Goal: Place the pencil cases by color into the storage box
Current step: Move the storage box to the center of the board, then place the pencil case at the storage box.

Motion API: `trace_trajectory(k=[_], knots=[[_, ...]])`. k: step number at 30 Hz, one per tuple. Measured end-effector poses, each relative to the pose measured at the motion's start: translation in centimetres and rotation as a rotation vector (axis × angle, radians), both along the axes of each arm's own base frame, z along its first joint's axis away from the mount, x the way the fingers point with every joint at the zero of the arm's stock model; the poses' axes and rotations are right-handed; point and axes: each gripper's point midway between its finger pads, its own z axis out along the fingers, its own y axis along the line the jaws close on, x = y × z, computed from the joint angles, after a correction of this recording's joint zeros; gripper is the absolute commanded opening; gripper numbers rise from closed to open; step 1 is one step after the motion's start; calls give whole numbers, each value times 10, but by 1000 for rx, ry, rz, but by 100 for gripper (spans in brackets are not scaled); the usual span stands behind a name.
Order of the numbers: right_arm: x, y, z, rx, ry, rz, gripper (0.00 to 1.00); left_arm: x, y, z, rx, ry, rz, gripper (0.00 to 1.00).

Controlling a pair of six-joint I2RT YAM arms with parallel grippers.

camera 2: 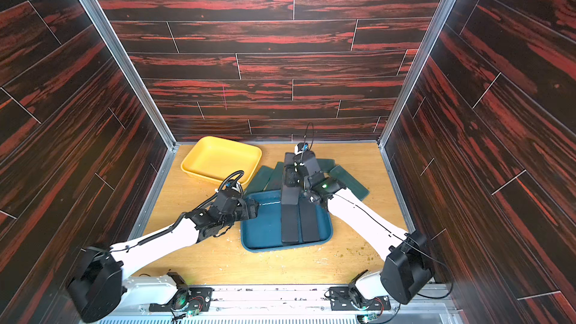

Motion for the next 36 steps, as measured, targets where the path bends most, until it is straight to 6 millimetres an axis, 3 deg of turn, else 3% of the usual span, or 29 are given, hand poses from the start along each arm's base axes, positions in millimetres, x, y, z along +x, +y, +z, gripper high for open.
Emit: trace_trajectory(k=[7, 14, 18, 22, 36], knots=[[-40, 35, -21, 15, 72, 85, 70, -19, 32, 33, 38, -82, 34, 96], [-61, 50, -30, 34, 132, 97, 70, -38, 67, 41, 74, -119, 110, 97], [-66, 53, -47, 19, 186, 85, 70, -44, 79, 43, 97, -129, 138, 96], [-70, 54, -67, -15, 247, 74, 70, -47, 87, 47, 117, -144, 153, 97], [-86, 70, -105, -68, 380, 103, 70, -51, 96, 49, 148, -155, 157, 96]])
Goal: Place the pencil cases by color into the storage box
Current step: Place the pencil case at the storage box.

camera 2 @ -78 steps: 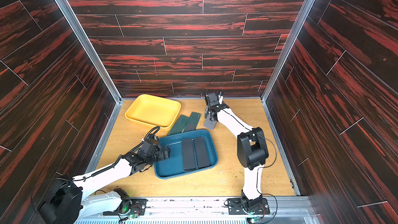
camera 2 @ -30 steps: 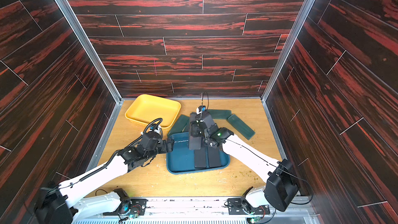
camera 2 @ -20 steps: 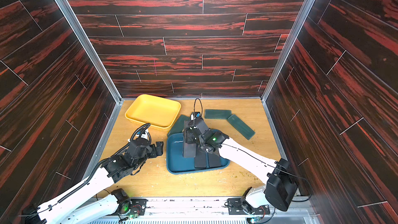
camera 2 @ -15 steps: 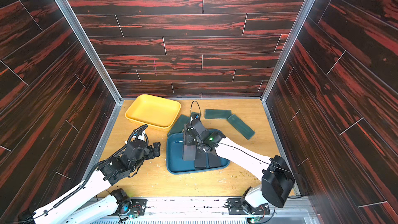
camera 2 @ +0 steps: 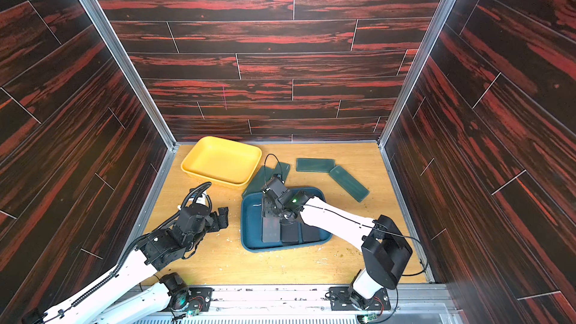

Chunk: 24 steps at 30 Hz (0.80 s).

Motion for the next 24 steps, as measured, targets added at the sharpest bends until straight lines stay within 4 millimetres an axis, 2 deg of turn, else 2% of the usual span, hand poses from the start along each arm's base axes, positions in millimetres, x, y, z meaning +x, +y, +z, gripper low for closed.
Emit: trace_trajectory(k=[18, 24], knots=[[-3, 12, -48, -91, 120, 27, 70, 1, -3, 3, -17, -11, -6, 96], [-3, 14, -58, -109, 140, 33, 70, 3, -6, 3, -21, -11, -11, 96]])
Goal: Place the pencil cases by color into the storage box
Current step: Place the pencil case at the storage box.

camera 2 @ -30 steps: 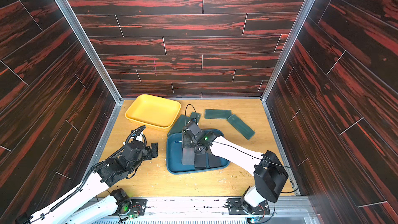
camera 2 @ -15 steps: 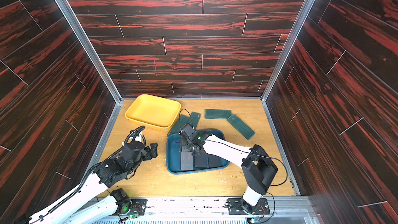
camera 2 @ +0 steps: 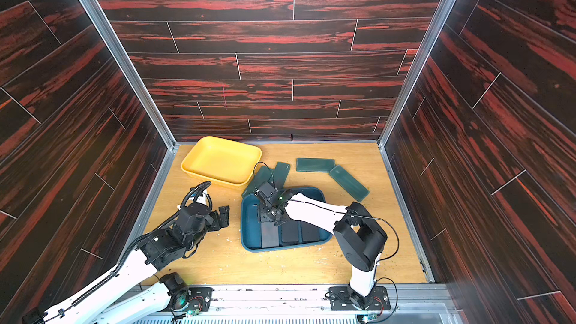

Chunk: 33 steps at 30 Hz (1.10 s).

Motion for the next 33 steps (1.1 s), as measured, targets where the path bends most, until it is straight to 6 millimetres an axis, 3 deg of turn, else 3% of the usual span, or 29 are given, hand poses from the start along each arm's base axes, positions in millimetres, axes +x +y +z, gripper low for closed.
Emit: trace_trajectory(k=[23, 33], knots=[[6, 4, -18, -21, 3, -6, 75, 1, -2, -5, -8, 7, 4, 97], [6, 2, -28, -37, 4, -4, 84, 1, -1, -5, -14, 8, 11, 97]])
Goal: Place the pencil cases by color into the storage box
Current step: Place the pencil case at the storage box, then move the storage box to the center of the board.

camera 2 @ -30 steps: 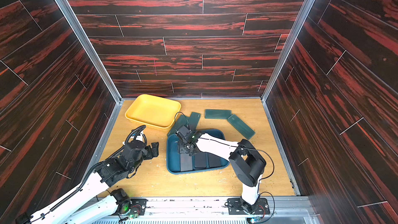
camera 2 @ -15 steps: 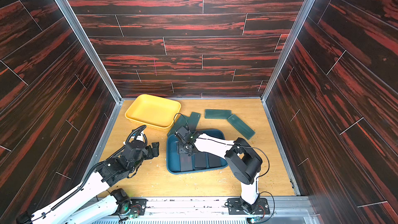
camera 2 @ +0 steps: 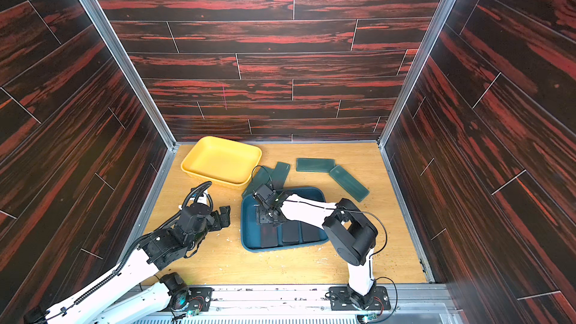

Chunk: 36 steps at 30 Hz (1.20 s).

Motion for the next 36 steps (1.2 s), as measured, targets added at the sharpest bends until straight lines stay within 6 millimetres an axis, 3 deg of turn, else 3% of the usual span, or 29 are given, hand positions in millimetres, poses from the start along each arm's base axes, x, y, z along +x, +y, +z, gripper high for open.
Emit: trace_trajectory(k=[7, 10, 17, 20, 22, 25, 29, 33, 36], knots=[[2, 1, 0, 16, -32, 26, 92, -1, 0, -2, -10, 13, 11, 97], [-1, -3, 10, 32, -55, 43, 92, -2, 0, -7, -8, 34, 14, 97], [11, -20, 83, 163, -189, 18, 92, -2, -7, -26, 3, 108, 0, 97], [28, -49, 106, 183, -247, -51, 92, -3, -11, -35, 8, 142, -13, 97], [40, -77, 111, 172, -269, -114, 92, -3, -15, -41, 11, 166, -25, 97], [50, -127, 102, 125, -266, -222, 92, -3, -21, -48, 13, 202, -45, 97], [48, -187, 84, 55, -232, -351, 92, -1, -32, -53, 5, 242, -74, 97], [41, -220, 70, 26, -195, -428, 91, 0, -41, -58, -2, 275, -96, 97], [34, -227, 57, 13, -162, -435, 91, 0, -43, -60, -9, 283, -105, 97]])
